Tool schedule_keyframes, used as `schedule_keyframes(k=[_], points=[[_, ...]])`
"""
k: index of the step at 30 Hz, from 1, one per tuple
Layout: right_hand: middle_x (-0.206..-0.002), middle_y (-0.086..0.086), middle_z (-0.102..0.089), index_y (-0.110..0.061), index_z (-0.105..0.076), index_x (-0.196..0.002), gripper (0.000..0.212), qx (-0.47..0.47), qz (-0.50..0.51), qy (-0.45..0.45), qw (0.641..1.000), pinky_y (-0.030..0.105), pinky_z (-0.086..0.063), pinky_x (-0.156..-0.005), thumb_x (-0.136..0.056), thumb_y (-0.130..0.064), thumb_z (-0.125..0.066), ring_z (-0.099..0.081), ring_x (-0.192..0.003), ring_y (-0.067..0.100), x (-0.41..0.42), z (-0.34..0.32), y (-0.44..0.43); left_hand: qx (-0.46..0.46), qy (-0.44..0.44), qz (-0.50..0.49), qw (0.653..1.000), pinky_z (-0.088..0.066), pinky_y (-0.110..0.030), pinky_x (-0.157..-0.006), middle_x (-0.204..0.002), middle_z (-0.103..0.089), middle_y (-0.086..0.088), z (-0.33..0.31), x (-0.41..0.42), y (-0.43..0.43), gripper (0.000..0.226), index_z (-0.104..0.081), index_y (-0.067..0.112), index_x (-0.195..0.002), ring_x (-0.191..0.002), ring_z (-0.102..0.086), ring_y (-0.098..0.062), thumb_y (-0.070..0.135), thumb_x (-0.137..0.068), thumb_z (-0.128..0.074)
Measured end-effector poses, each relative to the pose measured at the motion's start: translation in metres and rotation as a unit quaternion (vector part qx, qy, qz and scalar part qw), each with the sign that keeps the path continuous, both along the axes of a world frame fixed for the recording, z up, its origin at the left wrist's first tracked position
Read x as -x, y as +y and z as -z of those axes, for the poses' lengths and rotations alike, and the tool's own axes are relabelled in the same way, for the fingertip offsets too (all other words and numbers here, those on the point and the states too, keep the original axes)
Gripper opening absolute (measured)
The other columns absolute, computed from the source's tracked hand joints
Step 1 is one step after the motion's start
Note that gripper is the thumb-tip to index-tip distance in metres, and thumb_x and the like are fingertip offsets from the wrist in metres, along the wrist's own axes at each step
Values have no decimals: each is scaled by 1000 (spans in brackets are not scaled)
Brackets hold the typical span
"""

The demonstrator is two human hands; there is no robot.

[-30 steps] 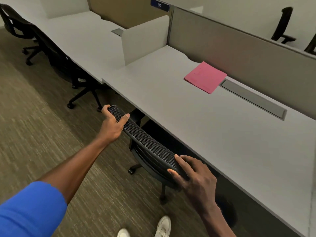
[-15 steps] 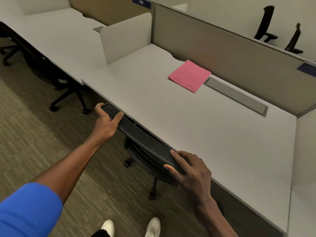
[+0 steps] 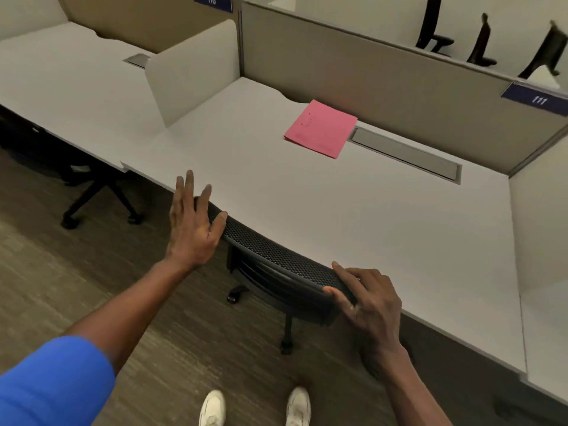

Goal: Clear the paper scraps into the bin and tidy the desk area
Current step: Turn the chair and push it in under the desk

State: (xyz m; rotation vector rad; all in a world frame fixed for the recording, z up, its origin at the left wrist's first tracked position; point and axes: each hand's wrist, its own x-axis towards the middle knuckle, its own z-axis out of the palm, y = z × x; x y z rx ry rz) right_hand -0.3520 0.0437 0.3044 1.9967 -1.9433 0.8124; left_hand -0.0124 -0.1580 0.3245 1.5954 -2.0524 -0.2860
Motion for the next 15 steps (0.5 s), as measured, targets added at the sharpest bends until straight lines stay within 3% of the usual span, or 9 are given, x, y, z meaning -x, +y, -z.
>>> schedule_keyframes(k=[5, 15], points=[[-103, -3, -74, -27, -73, -130, 51, 0, 22, 5, 1000, 32, -46, -74, -97, -64, -62, -63, -93, 16, -3, 2, 1, -1, -11, 31, 999, -23, -63, -129, -176, -11, -11, 3, -6, -5, 71, -49, 19, -150, -167, 0, -33, 67, -101, -33], [-100, -1, -75, -25, -77, -124, 52, -18, 18, -11, 1000, 35, -50, -71, -98, -66, -58, -66, -90, 18, -7, -9, 2, 10, -34, 22, 999, -33, -65, -121, -163, -33, -12, -4, -6, -1, 65, -59, 16, -136, -158, -26, -35, 64, -101, -34]])
